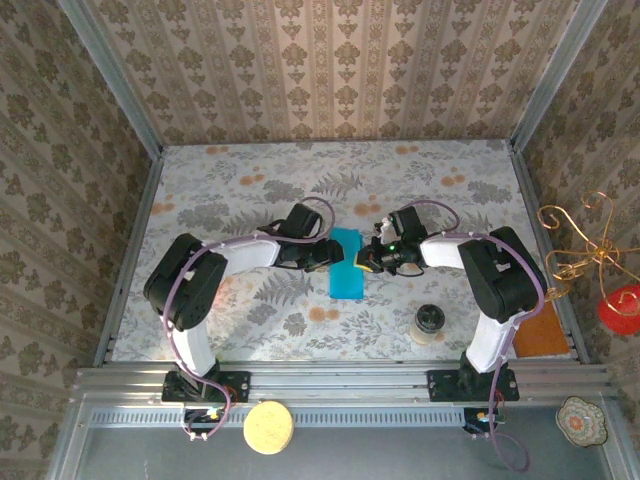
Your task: Fold a paper plane with a square sheet of paper (pick it up from the middle)
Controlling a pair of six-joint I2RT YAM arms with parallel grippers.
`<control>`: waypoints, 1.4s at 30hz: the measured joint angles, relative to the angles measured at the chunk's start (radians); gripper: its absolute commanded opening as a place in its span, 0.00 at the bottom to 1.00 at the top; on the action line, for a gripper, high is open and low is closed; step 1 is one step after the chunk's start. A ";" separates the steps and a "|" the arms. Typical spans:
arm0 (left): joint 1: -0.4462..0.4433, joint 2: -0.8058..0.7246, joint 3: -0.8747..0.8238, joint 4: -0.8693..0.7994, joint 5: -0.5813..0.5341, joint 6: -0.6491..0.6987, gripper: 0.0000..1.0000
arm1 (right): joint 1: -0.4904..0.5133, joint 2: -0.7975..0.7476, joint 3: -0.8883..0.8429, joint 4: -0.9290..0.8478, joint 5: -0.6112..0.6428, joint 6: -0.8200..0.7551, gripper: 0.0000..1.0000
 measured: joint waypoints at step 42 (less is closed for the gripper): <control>-0.048 0.117 0.128 -0.172 -0.104 0.030 0.38 | -0.060 -0.114 0.100 -0.271 0.105 -0.192 0.28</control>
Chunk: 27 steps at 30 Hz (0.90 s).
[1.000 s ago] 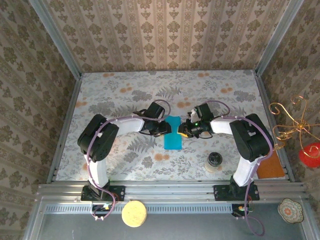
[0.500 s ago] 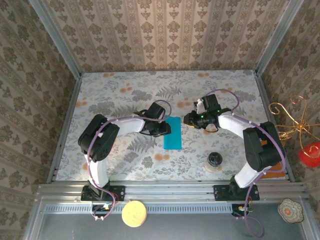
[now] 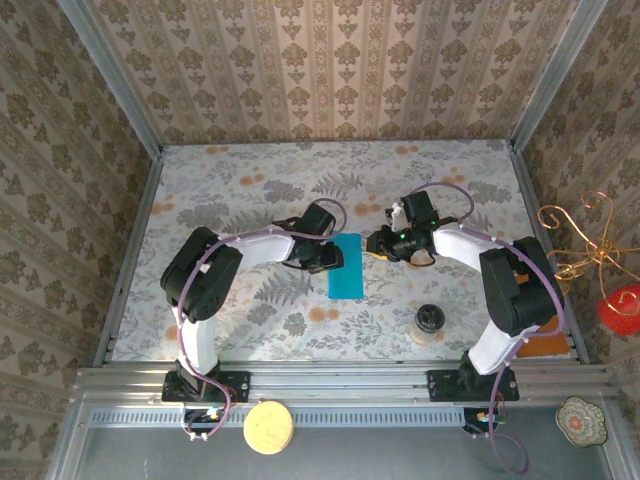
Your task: Fold a paper plane with a square sheet of paper (pick it up from the middle)
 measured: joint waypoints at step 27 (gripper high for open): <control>-0.001 0.046 0.080 -0.104 0.004 0.041 0.39 | 0.041 0.056 0.000 0.007 -0.042 -0.016 0.21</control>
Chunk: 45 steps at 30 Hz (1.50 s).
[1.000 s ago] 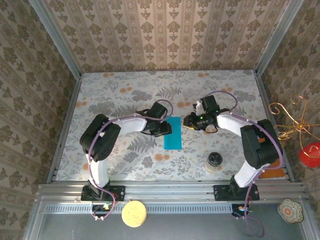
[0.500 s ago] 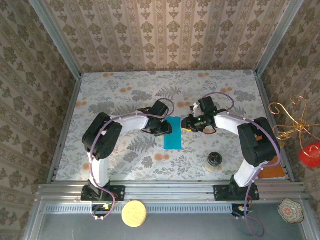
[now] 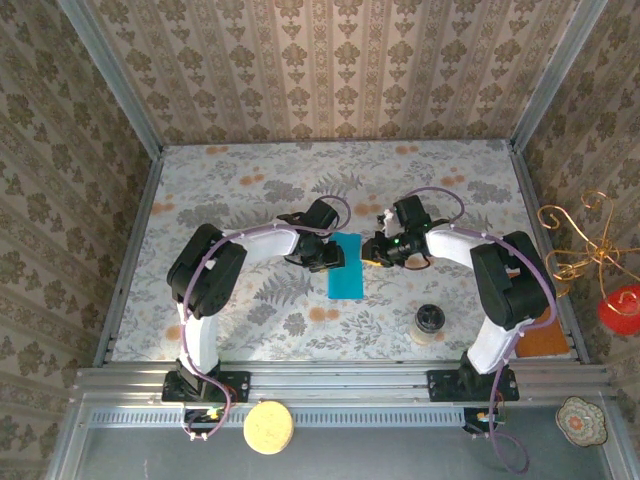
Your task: Fold a paper plane with a square sheet of paper (pick it up from the middle)
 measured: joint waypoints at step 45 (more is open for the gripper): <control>-0.006 -0.088 -0.074 0.069 -0.024 0.027 0.44 | 0.052 0.133 0.018 0.012 0.003 -0.032 0.06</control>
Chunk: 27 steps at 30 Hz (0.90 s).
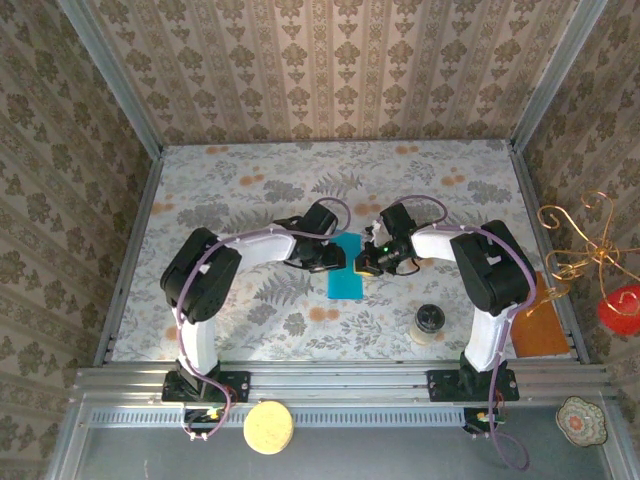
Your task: Fold a paper plane with a square sheet of paper (pick it up from the middle)
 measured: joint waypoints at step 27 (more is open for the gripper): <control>0.031 0.115 0.133 0.065 0.265 -0.020 0.00 | -0.016 0.042 0.034 -0.034 -0.053 -0.027 0.03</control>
